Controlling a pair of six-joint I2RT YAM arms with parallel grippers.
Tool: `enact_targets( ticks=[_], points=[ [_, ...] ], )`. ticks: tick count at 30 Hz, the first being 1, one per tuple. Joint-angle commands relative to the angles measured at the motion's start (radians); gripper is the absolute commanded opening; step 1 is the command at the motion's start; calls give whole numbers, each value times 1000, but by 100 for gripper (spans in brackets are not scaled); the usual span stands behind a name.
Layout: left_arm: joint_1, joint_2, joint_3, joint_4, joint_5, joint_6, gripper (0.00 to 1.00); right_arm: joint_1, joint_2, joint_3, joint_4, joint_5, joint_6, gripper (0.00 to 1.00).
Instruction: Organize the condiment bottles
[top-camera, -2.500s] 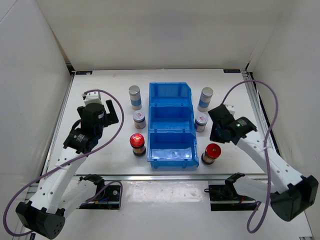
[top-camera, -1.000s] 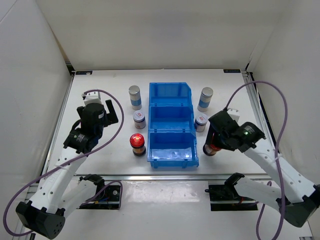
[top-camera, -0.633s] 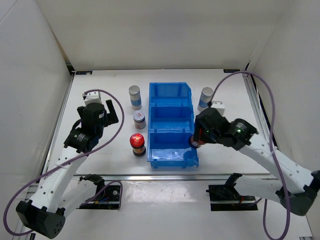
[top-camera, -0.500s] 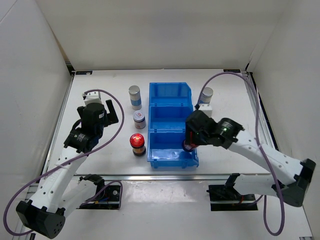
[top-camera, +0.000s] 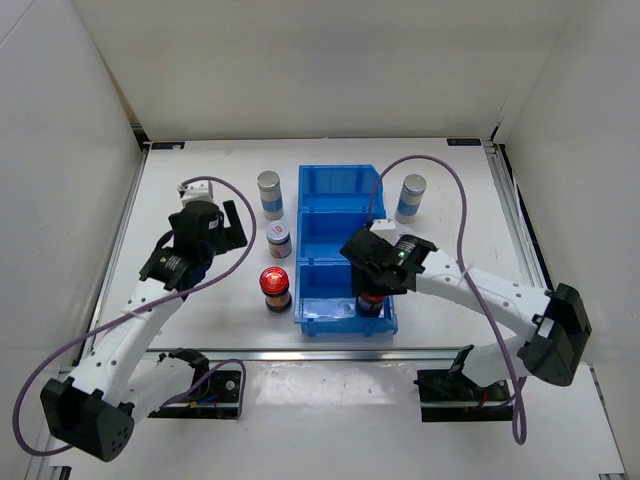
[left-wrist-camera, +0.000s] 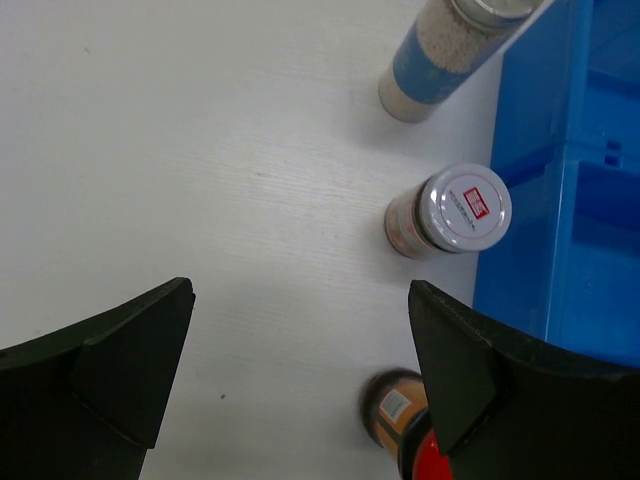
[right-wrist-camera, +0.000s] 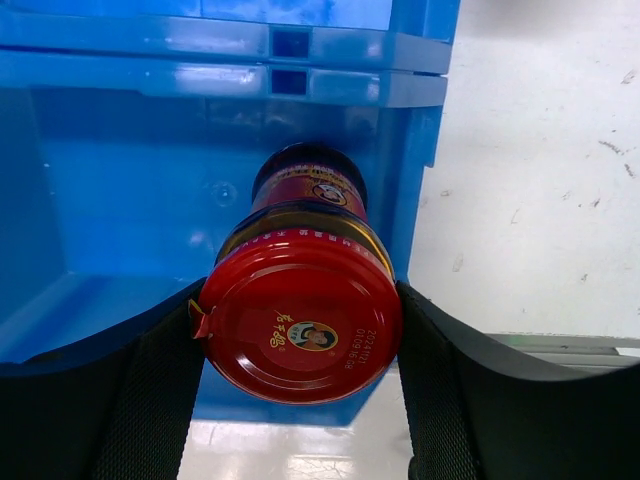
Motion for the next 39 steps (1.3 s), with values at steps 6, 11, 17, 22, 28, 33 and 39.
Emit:
enact_targets(
  ticks=[6, 11, 17, 22, 28, 33, 39],
  points=[
    [-27, 13, 8, -33, 246, -10, 100, 2, 66, 26, 58, 13, 49, 52],
    [-78, -37, 31, -136, 333, -30, 100, 11, 22, 37, 49, 48, 49, 100],
    [-142, -83, -7, -168, 367, -77, 100, 11, -127, 25, 123, 80, -9, 100],
    [-178, 11, -7, -168, 388, -86, 100, 11, -227, -6, 144, 91, -47, 100],
    [-208, 94, 2, -168, 379, -95, 100, 11, -308, -58, 134, 100, -58, 100],
    [-228, 142, 11, -168, 356, -119, 100, 11, -332, -97, 125, 100, -40, 100],
    [-264, 196, 20, -168, 333, -137, 100, 11, -332, -106, 116, 100, -40, 100]
  ],
)
